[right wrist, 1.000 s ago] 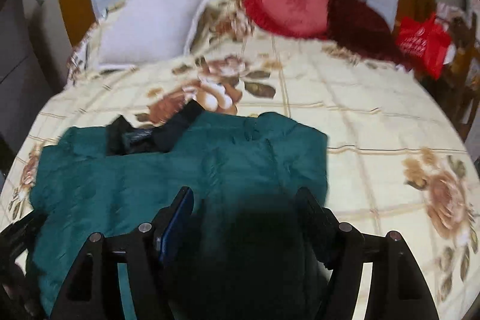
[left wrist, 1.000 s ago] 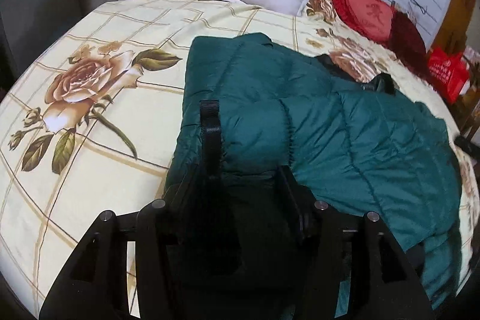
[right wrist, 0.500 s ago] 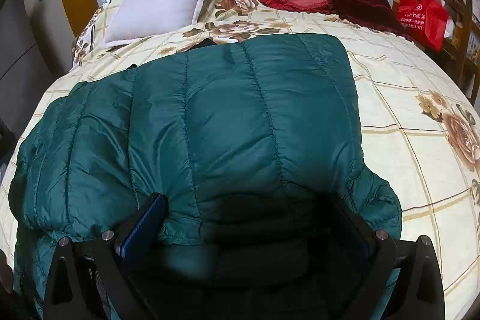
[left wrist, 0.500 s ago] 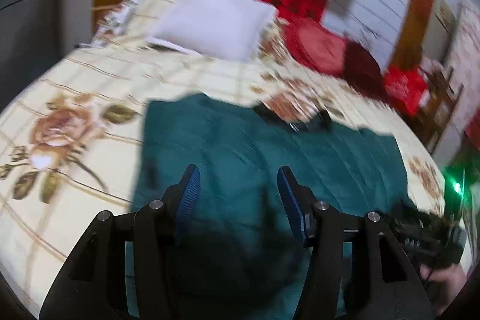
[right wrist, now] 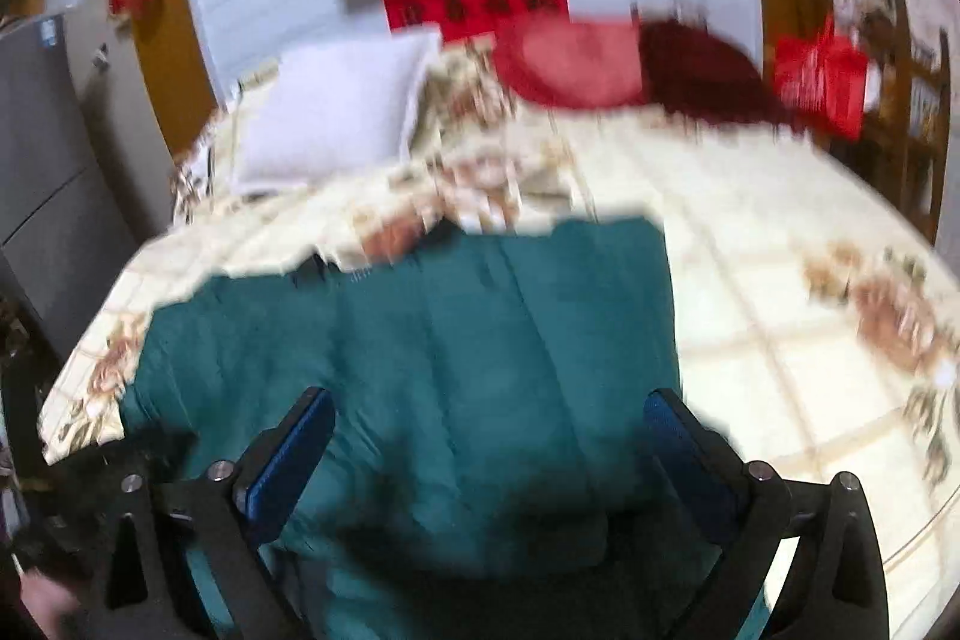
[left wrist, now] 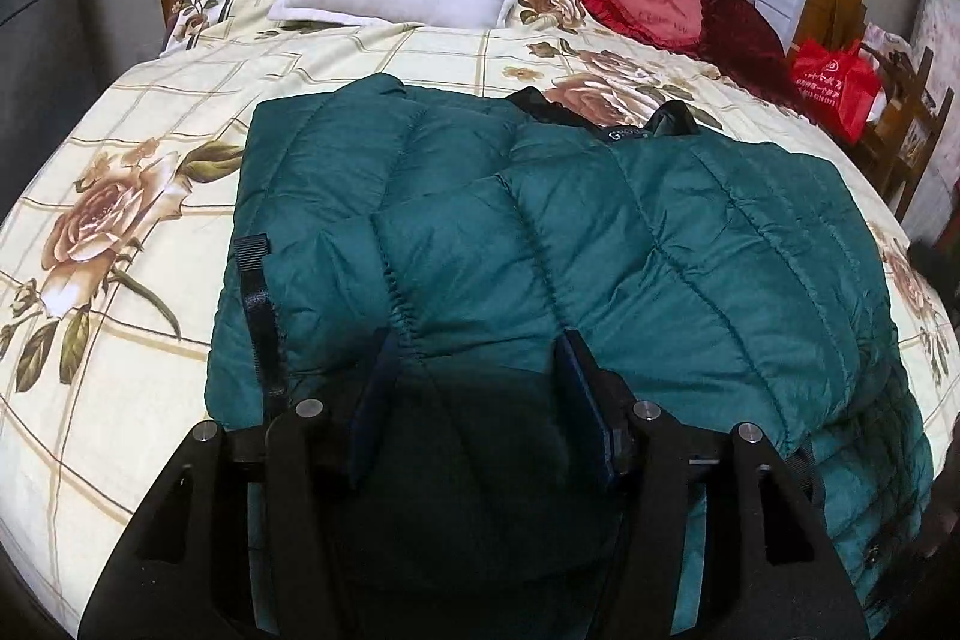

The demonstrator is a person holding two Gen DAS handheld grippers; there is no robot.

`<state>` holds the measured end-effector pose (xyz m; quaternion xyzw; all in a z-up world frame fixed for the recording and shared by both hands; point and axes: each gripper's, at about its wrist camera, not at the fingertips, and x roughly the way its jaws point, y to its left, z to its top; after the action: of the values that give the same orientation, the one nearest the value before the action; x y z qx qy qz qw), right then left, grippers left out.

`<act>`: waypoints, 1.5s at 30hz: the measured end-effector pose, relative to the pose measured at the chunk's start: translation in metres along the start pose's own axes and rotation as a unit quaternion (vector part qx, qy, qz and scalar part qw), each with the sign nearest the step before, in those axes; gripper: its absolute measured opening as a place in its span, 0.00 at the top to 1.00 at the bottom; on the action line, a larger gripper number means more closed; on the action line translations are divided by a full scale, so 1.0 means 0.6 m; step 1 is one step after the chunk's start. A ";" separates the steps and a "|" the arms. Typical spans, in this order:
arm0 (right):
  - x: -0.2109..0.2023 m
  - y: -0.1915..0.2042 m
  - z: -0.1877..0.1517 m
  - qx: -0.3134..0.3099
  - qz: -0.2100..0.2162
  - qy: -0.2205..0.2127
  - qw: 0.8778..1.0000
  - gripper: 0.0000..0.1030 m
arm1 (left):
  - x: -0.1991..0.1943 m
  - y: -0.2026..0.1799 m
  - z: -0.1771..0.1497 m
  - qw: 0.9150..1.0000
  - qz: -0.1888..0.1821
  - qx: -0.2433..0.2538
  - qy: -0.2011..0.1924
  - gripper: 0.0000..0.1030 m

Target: Fold large clothes

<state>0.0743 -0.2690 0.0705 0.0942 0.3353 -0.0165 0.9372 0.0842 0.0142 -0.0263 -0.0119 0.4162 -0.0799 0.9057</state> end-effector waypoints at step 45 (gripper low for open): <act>0.104 0.032 -0.052 -0.044 -0.032 0.087 0.995 0.00 | 0.002 -0.009 0.000 1.000 -0.002 -0.009 -0.008 0.28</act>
<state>0.1049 -0.2420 0.0109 0.0433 0.4185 -0.0238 0.9069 0.0840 0.0084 -0.0269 -0.0212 0.4100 -0.0779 0.9085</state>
